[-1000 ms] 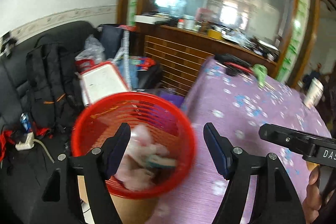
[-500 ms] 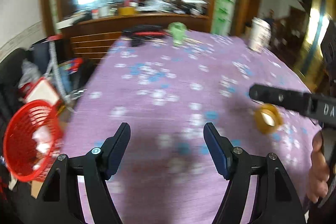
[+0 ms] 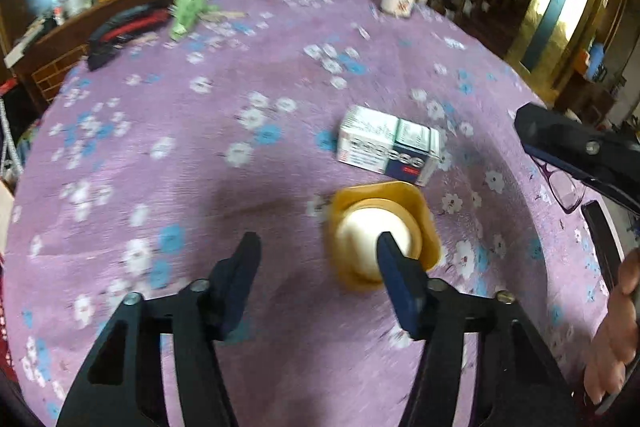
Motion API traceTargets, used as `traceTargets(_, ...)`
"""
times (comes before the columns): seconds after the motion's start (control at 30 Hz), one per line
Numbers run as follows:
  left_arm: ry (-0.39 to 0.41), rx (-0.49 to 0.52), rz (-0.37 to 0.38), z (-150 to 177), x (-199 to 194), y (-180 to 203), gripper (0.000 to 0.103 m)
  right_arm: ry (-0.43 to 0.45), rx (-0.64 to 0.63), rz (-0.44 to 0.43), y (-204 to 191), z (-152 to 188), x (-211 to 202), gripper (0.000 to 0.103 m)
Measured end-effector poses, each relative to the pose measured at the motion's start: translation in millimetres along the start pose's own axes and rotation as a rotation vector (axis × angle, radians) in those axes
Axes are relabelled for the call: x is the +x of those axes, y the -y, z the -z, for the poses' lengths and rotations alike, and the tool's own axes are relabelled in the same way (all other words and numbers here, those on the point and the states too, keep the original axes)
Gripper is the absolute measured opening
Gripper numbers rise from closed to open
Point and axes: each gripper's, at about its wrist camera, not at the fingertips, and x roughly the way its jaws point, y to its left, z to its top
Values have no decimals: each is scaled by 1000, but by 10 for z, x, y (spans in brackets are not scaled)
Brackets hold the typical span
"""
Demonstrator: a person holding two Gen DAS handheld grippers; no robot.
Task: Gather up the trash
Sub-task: 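Move both open tools back over the table, then grasp the yellow cup with the left tool while right tool grasps white medicine box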
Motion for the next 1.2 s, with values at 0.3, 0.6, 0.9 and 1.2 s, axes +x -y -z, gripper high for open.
traceTargets(0.3, -16, 26, -8, -10, 261, 120, 5, -69, -35, 26, 55, -138, 266, 54)
traceTargets(0.6, 18, -61, -33, 96, 64, -514, 5, -162, -127, 74, -26, -214, 843, 58)
traceTargets(0.9, 68, -154, -80, 163, -89, -1077, 5, -242, -357, 147, -323, 9, 1093, 59)
traceTargets(1.2, 104, -217, -77, 214, -49, -1318, 5, -270, -424, 237, -496, 82, 1221, 41)
